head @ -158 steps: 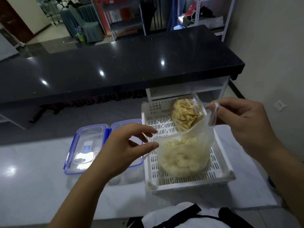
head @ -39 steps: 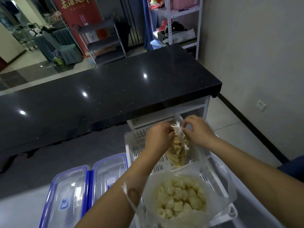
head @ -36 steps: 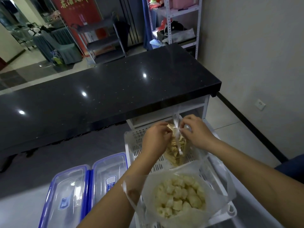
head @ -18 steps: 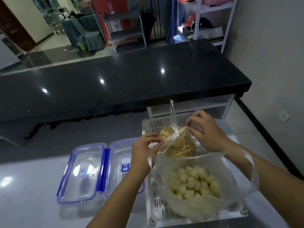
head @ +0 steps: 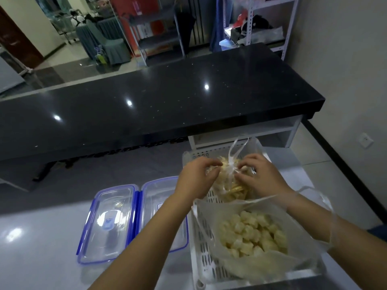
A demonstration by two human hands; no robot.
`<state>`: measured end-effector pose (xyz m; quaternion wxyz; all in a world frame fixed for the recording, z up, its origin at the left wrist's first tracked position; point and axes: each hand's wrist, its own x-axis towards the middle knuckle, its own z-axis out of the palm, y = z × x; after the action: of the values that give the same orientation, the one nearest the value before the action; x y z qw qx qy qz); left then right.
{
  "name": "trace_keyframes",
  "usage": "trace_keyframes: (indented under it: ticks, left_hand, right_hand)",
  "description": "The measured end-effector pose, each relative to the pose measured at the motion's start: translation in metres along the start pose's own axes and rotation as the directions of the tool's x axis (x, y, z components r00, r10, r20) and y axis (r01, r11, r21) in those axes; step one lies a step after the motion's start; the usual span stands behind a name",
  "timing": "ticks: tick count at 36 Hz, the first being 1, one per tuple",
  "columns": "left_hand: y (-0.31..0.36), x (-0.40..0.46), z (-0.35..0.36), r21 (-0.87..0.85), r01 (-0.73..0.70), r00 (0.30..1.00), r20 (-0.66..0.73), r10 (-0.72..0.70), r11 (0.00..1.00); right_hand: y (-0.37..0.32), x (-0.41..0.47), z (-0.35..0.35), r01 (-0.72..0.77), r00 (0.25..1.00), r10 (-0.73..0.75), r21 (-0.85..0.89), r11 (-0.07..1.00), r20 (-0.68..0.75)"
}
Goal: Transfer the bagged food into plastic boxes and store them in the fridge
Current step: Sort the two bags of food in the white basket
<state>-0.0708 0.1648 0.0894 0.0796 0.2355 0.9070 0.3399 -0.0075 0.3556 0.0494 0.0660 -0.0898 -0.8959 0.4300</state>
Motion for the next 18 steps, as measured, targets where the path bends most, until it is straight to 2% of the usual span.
trace_keyframes:
  ticks: [6, 10, 14, 18]
  left_hand:
    - [0.014, 0.027, 0.015, 0.246, -0.154, 0.982, 0.145, 0.121, 0.957]
    - [0.013, 0.037, 0.021, 0.296, -0.195, 0.976, 0.152, 0.155, 0.935]
    - [0.015, 0.042, 0.028, 0.316, -0.202, 0.971, 0.189, 0.147, 0.927]
    - [0.019, 0.049, 0.029, 0.333, -0.171, 0.982, 0.135, 0.132, 0.927]
  right_hand:
    - [-0.002, -0.001, -0.001, -0.056, 0.992, 0.063, 0.062, 0.997, -0.11]
    - [0.002, 0.0, -0.002, -0.09, 0.995, 0.092, 0.032, 0.995, -0.05]
    - [0.001, 0.001, -0.002, -0.114, 0.99, 0.117, 0.045, 0.992, -0.08]
    - [0.002, 0.004, -0.002, -0.111, 0.99, 0.112, 0.02, 0.994, -0.08]
